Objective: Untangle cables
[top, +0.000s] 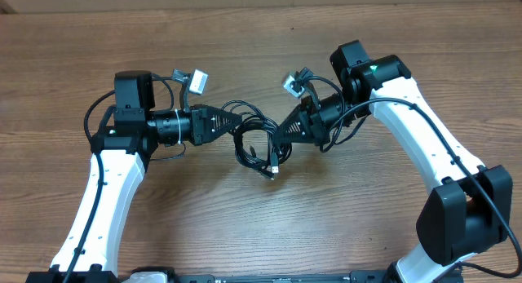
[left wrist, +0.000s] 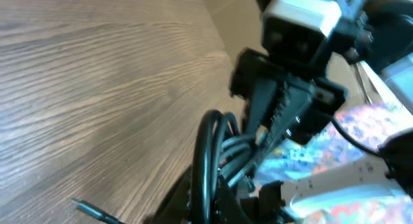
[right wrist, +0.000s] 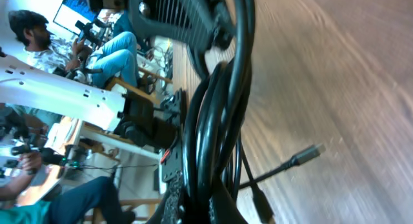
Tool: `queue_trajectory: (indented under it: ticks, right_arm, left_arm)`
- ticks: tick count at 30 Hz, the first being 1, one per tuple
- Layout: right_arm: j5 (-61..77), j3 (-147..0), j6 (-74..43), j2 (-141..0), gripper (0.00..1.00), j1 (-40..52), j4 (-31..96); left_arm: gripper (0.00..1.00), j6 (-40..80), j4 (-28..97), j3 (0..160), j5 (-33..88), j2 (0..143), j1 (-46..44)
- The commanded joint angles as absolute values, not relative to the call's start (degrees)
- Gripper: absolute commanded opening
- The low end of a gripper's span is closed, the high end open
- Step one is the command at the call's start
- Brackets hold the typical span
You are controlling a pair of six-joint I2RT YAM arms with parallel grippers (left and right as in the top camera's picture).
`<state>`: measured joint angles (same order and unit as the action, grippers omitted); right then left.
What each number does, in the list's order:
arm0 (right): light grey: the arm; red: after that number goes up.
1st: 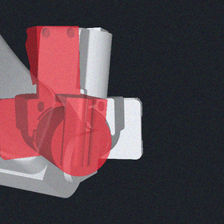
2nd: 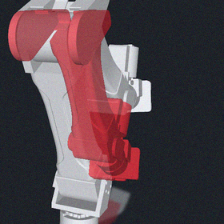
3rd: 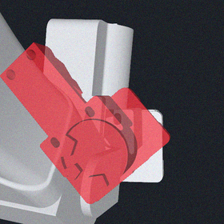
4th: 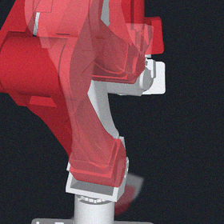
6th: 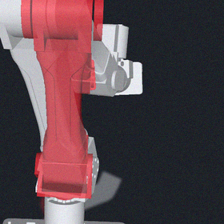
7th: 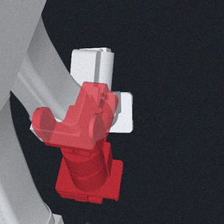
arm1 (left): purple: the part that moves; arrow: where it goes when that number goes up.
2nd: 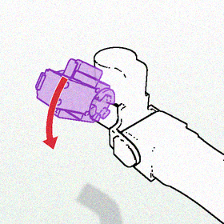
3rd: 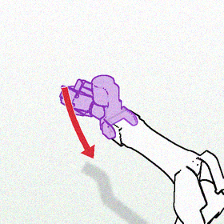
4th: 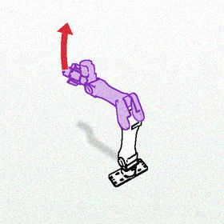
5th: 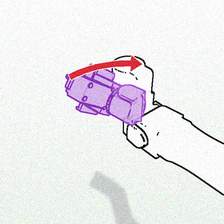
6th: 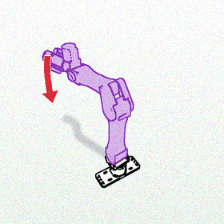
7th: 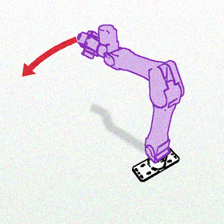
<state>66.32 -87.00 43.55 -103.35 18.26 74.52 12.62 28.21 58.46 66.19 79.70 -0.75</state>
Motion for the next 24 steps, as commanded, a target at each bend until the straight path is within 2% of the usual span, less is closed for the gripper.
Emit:
queue_trajectory:
  ticks: [1, 7, 17, 20, 24]
  right_arm:
    - [62.7, -88.4, 41.5, -101.9, 0.04, 18.3, 75.8]
    - [62.3, -88.4, 38.7, -101.9, 0.04, 18.3, 77.0]
    - [58.5, -88.4, 29.0, -101.9, 0.04, 18.3, 75.8]
    - [56.7, -88.4, 22.7, -101.9, 0.04, 18.3, 73.5]
    - [56.2, -88.4, 10.9, -101.9, 0.04, 18.3, 68.4]
  left_arm:
    - [0.04, 22.4, 26.7, 59.6, 55.0, 78.0, -0.2]
    - [0.04, 42.9, 26.3, 59.6, 34.7, 78.0, -0.2]
    - [0.04, 63.5, 29.3, 59.6, 20.0, 78.0, -0.2]
    - [0.04, 65.6, 31.5, 59.6, 18.5, 78.1, -0.2]
    - [0.04, 59.9, 31.4, 59.6, 20.7, 78.1, -0.9]
